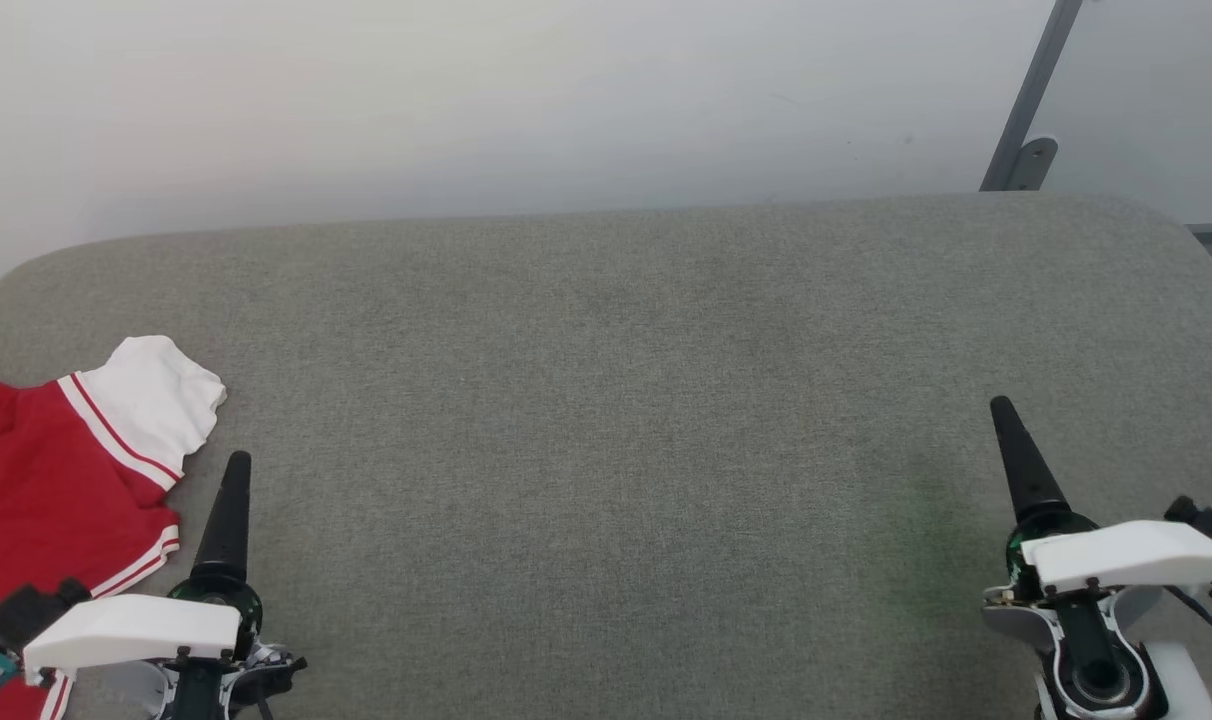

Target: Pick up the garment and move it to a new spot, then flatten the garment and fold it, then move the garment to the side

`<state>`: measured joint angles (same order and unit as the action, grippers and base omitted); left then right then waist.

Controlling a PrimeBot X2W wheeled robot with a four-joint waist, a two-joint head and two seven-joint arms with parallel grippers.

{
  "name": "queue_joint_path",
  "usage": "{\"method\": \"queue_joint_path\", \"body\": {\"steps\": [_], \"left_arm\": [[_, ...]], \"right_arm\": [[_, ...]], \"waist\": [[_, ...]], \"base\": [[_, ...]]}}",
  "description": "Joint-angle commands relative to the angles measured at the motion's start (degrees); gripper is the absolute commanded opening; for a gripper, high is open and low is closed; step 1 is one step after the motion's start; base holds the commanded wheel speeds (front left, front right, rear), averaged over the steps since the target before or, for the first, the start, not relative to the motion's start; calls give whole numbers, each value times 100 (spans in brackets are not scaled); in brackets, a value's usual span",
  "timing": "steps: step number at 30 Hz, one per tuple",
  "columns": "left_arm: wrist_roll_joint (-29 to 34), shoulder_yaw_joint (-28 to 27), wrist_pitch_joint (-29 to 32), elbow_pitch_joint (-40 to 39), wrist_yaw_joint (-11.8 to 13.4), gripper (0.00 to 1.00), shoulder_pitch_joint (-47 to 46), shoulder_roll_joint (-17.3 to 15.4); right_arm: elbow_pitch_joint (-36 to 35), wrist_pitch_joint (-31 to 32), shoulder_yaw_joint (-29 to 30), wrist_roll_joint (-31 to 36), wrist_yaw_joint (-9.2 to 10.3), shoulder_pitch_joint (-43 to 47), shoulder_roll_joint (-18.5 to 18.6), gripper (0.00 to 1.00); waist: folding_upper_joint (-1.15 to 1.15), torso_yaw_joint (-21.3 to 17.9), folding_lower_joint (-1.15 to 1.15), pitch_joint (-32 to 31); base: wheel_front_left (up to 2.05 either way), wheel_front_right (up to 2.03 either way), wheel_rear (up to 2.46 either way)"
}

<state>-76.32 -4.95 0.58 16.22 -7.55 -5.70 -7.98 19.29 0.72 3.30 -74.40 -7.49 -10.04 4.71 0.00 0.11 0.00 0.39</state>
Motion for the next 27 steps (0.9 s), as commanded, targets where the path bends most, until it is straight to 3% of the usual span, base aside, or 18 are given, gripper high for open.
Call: {"method": "queue_joint_path", "body": {"steps": [1,13,27], "left_arm": [[326,-37,-59,-127,3,100,-167,-101],[1924,11,-328,-201,4,100,-210,-278],[3254,95,-596,-88,5,100,-183,-476]], "right_arm": [[-57,-74,-53,300,0,-225,55,100],[74,-343,-220,2106,0,-542,100,100],[493,-610,-466,3864,0,-873,180,100]], "waist": [[0,0,0,8],[0,7,0,60],[0,-32,0,51]], "base": [[0,0,0],[0,0,0],[0,0,0]]}}
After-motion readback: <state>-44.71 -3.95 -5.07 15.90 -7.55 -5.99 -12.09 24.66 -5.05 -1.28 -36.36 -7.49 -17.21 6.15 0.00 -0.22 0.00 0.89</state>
